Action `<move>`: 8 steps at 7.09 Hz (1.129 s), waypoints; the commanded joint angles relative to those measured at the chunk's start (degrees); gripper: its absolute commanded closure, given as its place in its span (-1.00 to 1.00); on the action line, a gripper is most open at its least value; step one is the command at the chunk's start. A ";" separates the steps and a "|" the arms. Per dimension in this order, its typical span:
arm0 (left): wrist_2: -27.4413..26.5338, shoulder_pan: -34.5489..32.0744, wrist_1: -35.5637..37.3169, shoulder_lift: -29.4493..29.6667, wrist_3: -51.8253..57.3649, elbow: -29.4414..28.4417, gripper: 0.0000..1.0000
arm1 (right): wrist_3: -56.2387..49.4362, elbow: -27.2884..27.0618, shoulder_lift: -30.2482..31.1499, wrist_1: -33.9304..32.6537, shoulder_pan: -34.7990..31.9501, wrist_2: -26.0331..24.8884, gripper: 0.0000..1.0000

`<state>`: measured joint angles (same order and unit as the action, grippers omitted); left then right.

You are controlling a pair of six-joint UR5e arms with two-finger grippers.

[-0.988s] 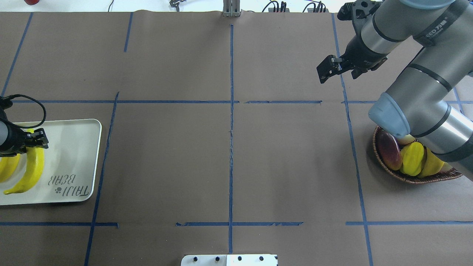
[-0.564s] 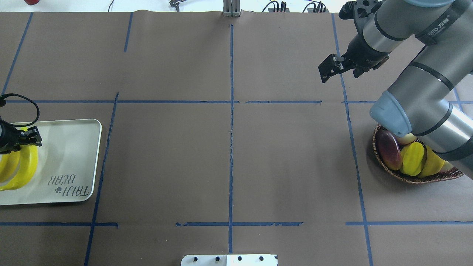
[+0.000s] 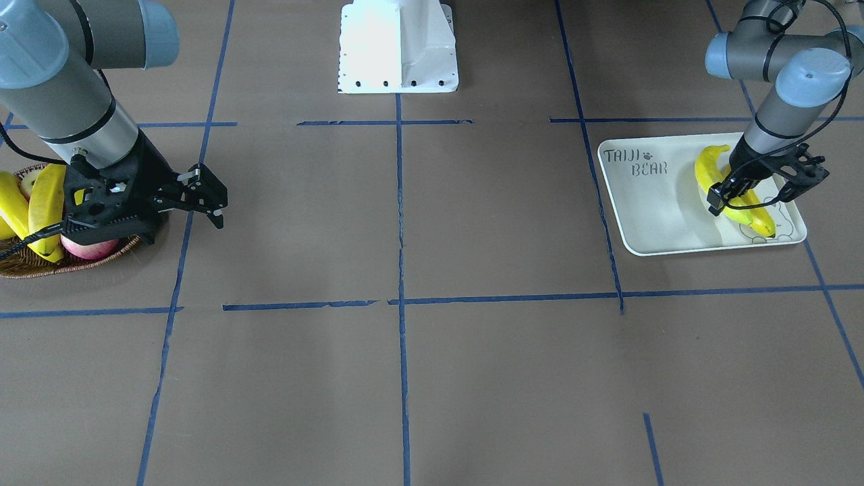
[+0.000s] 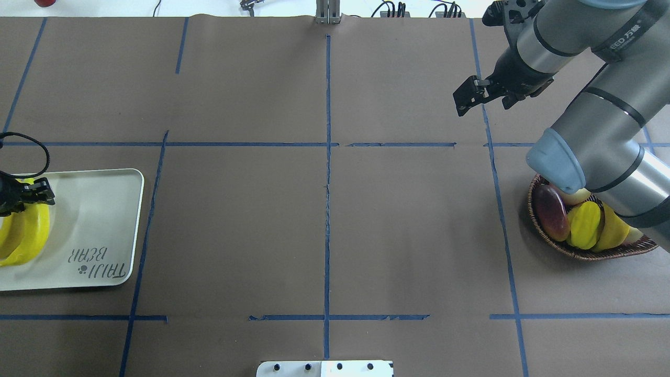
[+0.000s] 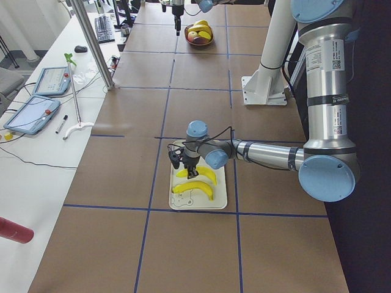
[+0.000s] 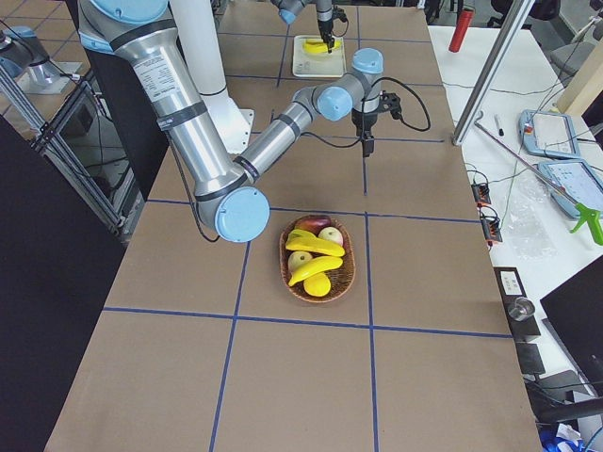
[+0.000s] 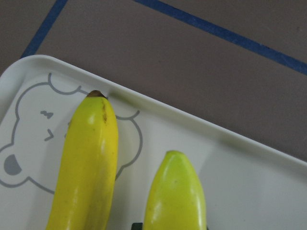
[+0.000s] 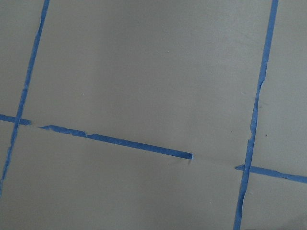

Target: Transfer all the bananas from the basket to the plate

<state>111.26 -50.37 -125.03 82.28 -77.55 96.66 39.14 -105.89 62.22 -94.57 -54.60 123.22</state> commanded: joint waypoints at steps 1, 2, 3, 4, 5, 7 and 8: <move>0.01 -1.22 -0.04 0.60 0.03 -1.03 0.66 | -0.03 -0.11 0.09 0.00 -0.07 0.00 -1.00; 0.01 -1.23 -0.04 1.39 0.03 -2.08 0.45 | -0.03 -0.28 0.09 0.00 -0.07 0.09 -1.00; 0.01 -1.23 -0.04 1.92 0.20 -2.70 0.30 | 0.05 -0.46 0.09 0.00 -0.07 0.09 -1.00; 0.01 -1.40 -0.04 1.92 1.94 -2.79 0.21 | 0.06 -0.55 0.09 0.00 -0.16 0.09 -1.00; 0.10 -2.10 -0.04 1.92 3.00 -3.05 0.15 | -0.03 -0.55 0.09 0.00 -0.33 0.18 -1.00; 0.19 -2.98 -0.04 1.92 4.42 -3.05 -0.23 | -0.03 -0.46 0.09 0.00 -0.42 0.18 -1.00; 0.36 -2.98 -0.04 1.92 4.42 -3.05 -0.24 | -0.03 -0.46 0.09 0.00 -0.51 0.18 -1.00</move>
<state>111.46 -53.16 -125.07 84.20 -73.41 93.63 39.11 -106.36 62.31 -94.57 -55.03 123.39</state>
